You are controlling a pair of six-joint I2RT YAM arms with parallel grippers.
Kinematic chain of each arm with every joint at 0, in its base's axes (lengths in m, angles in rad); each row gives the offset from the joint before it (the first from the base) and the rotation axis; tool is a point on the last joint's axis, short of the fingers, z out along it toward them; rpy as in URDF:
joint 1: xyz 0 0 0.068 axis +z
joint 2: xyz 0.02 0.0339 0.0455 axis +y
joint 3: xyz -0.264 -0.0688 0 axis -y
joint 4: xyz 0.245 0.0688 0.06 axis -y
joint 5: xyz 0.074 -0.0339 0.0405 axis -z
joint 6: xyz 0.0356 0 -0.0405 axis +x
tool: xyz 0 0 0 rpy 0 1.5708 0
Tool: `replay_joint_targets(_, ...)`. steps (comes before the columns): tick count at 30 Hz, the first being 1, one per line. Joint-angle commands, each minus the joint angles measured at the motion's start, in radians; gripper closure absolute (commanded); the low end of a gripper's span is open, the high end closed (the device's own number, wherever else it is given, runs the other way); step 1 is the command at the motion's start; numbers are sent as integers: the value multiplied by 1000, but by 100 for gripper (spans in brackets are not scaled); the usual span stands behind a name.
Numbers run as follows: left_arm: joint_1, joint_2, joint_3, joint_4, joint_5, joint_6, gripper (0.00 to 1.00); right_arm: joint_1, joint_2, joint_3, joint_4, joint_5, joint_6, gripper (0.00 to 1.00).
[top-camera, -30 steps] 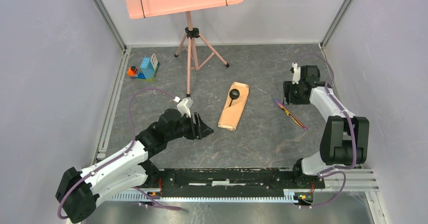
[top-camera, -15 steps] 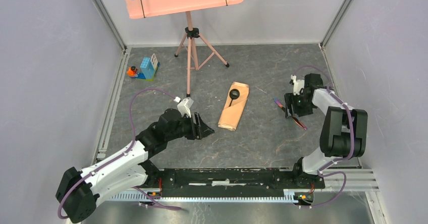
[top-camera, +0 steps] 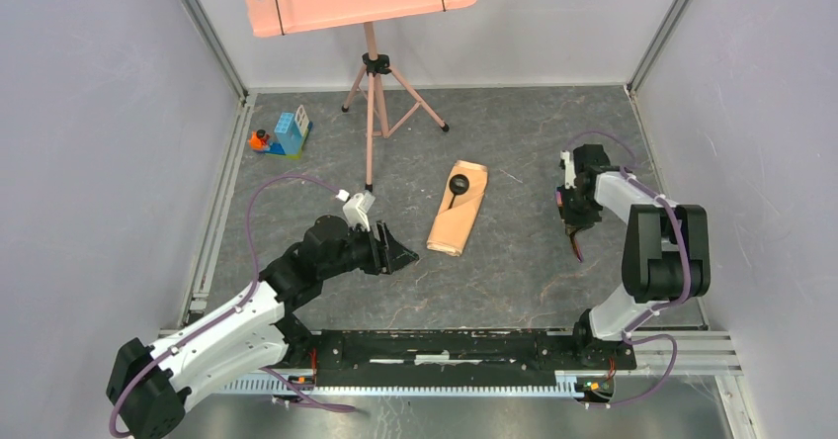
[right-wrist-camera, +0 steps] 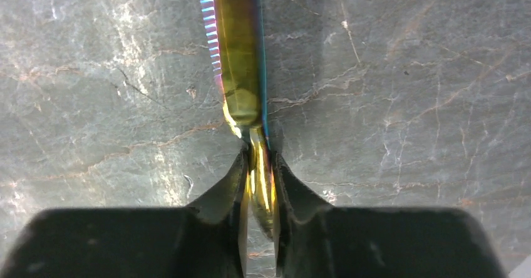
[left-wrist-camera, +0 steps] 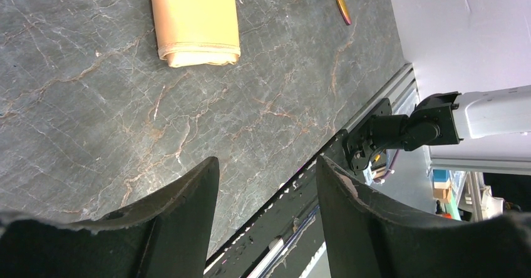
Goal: Fold the napkin into a case and place the utensils inside
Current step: Pick up the knife from the center of the board.
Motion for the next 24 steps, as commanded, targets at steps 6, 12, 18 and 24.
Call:
replay_joint_targets(6, 5, 25, -2, 51, 18, -5, 35, 42, -22, -78, 37, -21, 263, 100)
replay_joint_targets(12, 5, 29, -7, 57, 12, -13, 35, 70, -152, -148, 120, -29, 332, 100)
replay_joint_targets(18, 5, 37, -14, 64, 9, -22, 35, 71, -358, -277, 277, -66, 484, 100)
replay_joint_targets(24, 4, 64, -11, 76, 14, -24, 35, 80, -440, -260, 256, -32, 603, 100)
